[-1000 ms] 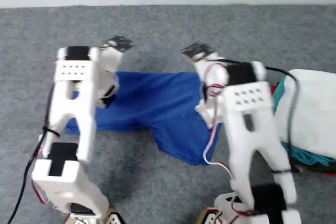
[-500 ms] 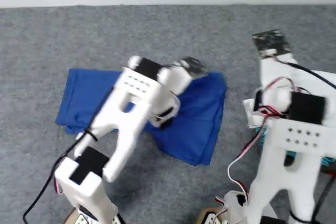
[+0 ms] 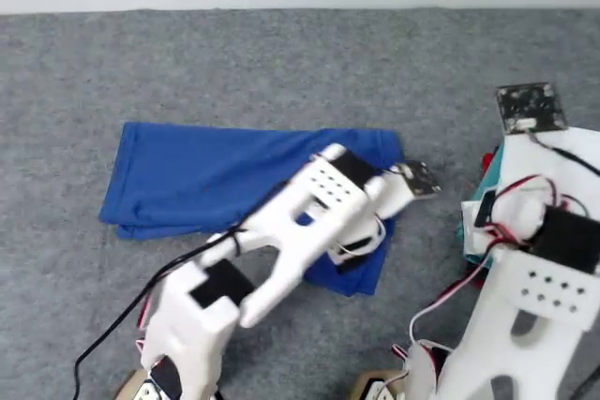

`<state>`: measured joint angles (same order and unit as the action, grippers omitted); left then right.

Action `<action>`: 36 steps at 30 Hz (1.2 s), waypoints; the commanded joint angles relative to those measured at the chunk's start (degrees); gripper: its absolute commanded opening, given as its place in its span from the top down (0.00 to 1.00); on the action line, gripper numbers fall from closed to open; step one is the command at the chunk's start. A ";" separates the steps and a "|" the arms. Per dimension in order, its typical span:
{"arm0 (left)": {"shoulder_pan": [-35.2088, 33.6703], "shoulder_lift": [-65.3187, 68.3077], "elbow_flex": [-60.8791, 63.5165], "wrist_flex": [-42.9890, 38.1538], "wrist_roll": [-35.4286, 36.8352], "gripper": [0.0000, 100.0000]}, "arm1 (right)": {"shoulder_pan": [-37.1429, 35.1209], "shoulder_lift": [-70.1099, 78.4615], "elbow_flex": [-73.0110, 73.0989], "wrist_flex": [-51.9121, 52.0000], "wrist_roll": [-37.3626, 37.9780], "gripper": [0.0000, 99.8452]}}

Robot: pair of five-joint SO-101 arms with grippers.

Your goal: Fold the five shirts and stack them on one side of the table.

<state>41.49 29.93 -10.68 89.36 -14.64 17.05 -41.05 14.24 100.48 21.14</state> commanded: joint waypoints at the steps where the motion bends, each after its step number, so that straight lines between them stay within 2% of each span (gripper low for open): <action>1: 2.37 3.69 -7.08 -0.70 0.70 0.88 | 0.66 -4.18 1.49 2.24 0.44 0.98; 10: 3.16 15.21 -21.76 0.09 0.79 0.89 | 0.66 -9.45 4.92 2.24 2.64 0.98; 22: 3.78 17.76 -35.91 9.76 0.88 0.89 | 0.66 -9.80 5.19 2.07 3.69 0.98; 30: 4.13 13.80 -33.54 11.25 3.60 0.89 | 0.66 -9.80 5.10 2.24 3.96 0.98; 36: 4.75 2.81 -20.62 11.25 3.43 0.89 | 0.75 -9.80 5.19 2.33 3.78 0.98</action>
<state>45.80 41.36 -36.09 99.03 -11.38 17.05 -49.85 19.78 100.48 24.48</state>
